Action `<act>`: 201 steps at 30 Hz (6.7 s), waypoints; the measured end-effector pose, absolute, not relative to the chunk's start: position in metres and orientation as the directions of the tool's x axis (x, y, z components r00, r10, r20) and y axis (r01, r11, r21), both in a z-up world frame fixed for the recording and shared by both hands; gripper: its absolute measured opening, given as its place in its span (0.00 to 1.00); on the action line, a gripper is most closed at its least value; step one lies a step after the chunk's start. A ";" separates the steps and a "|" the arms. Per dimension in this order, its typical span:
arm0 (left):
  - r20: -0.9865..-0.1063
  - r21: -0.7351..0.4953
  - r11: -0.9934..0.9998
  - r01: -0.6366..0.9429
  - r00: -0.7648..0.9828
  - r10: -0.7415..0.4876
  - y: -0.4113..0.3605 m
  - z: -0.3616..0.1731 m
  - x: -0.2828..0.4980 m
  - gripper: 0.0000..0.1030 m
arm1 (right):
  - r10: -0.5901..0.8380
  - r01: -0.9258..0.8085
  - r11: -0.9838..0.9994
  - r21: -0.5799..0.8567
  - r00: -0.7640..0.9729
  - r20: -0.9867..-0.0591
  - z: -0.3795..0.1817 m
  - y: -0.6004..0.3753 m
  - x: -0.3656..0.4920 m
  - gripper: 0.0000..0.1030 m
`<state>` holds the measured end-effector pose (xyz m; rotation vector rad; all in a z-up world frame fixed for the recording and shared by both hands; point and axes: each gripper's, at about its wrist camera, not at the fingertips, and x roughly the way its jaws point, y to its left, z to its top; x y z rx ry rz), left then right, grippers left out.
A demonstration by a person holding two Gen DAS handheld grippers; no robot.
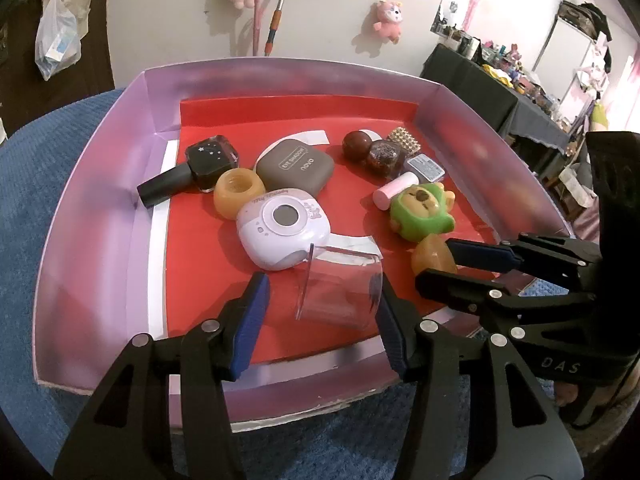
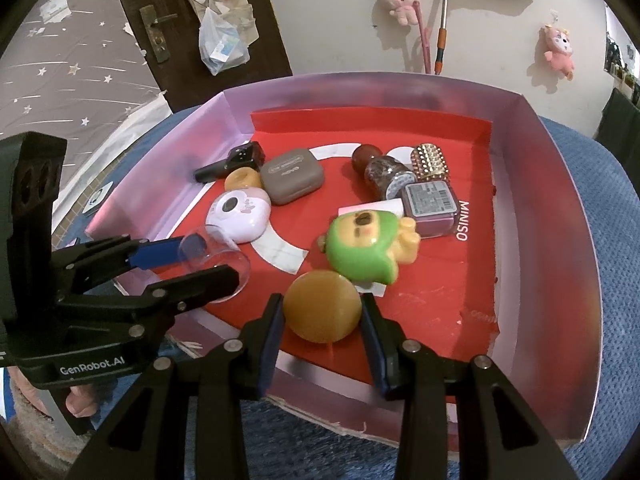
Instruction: Organize rigid objects
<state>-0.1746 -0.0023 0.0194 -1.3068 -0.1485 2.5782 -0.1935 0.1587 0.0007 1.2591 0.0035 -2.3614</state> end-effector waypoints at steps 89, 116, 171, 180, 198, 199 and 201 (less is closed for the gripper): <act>-0.681 -0.062 -0.998 -0.025 -0.730 0.061 -0.022 0.025 -0.119 0.96 | -0.143 0.166 -0.986 0.024 -0.761 -0.633 0.019 0.163 -0.126 1.00; -0.669 -0.071 -0.994 -0.077 -0.735 0.105 -0.010 0.036 -0.089 0.96 | -0.172 0.173 -0.983 0.061 -0.758 -0.630 0.031 0.176 -0.101 1.00; -0.766 -0.012 -0.993 -0.119 -0.637 0.085 -0.002 -0.007 -0.070 0.99 | -0.135 0.185 -0.983 0.017 -0.648 -0.750 -0.019 0.180 -0.079 1.00; -0.761 -0.011 -0.991 -0.131 -0.642 0.093 -0.002 -0.008 -0.069 1.00 | -0.131 0.184 -0.983 0.012 -0.651 -0.748 -0.018 0.180 -0.079 1.00; -0.763 -0.012 -0.991 -0.133 -0.639 0.096 -0.003 -0.008 -0.070 1.00 | -0.130 0.184 -0.983 0.010 -0.652 -0.747 -0.018 0.179 -0.078 1.00; -0.763 -0.012 -0.991 -0.134 -0.639 0.096 -0.003 -0.008 -0.070 1.00 | -0.130 0.183 -0.983 0.010 -0.652 -0.747 -0.018 0.179 -0.079 1.00; -0.763 -0.012 -0.991 -0.134 -0.639 0.095 -0.003 -0.008 -0.070 1.00 | -0.130 0.183 -0.983 0.010 -0.652 -0.747 -0.018 0.179 -0.078 1.00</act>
